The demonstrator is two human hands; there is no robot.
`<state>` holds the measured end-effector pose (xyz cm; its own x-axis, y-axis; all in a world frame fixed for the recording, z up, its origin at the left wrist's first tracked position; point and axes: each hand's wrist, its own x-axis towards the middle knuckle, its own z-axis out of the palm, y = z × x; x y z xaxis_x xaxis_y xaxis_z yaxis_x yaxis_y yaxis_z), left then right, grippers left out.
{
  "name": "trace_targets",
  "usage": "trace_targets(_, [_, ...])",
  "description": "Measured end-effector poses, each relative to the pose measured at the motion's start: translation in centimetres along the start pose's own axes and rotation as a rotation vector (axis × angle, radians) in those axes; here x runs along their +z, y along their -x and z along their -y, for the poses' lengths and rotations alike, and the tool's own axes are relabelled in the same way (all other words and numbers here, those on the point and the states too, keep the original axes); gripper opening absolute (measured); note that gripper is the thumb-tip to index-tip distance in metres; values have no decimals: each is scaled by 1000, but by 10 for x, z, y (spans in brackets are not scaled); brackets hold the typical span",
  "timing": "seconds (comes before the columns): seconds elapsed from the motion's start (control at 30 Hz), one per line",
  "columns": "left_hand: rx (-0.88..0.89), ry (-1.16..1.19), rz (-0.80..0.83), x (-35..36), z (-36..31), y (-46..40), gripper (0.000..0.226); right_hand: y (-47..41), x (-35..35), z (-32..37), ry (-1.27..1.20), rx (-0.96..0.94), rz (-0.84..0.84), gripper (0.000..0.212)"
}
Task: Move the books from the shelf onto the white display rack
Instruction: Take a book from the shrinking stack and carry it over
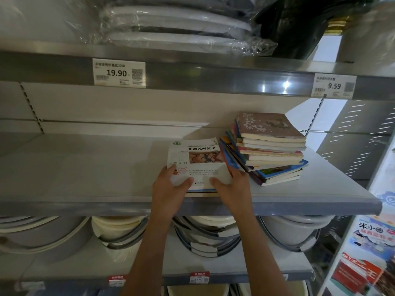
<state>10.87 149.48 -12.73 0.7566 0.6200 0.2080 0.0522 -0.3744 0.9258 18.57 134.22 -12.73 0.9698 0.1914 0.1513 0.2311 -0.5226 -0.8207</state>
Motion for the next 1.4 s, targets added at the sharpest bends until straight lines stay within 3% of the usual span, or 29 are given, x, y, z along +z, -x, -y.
trace_targets(0.17, [69, 17, -15, -3, 5, 9, 51, 6, 3, 4, -19, 11, -31, 68])
trace_targets(0.37, [109, 71, -38, -9, 15, 26, 69, 32, 9, -9, -137, -22, -129, 58])
trace_targets(0.73, [292, 192, -44, -11, 8, 77, 65, 90, -17, -14, -269, -211, -297, 66])
trace_targets(0.93, [316, 164, -93, -8, -5, 107, 60, 115, -42, -15, -301, -249, -284, 65])
trace_targets(1.2, [345, 179, -109, 16, -46, 178, 61, 161, -111, -35, -326, -309, -329, 65])
trace_targets(1.4, [390, 215, -50, 72, -80, 250, 58, 207, -193, -77, -289, -249, -395, 67])
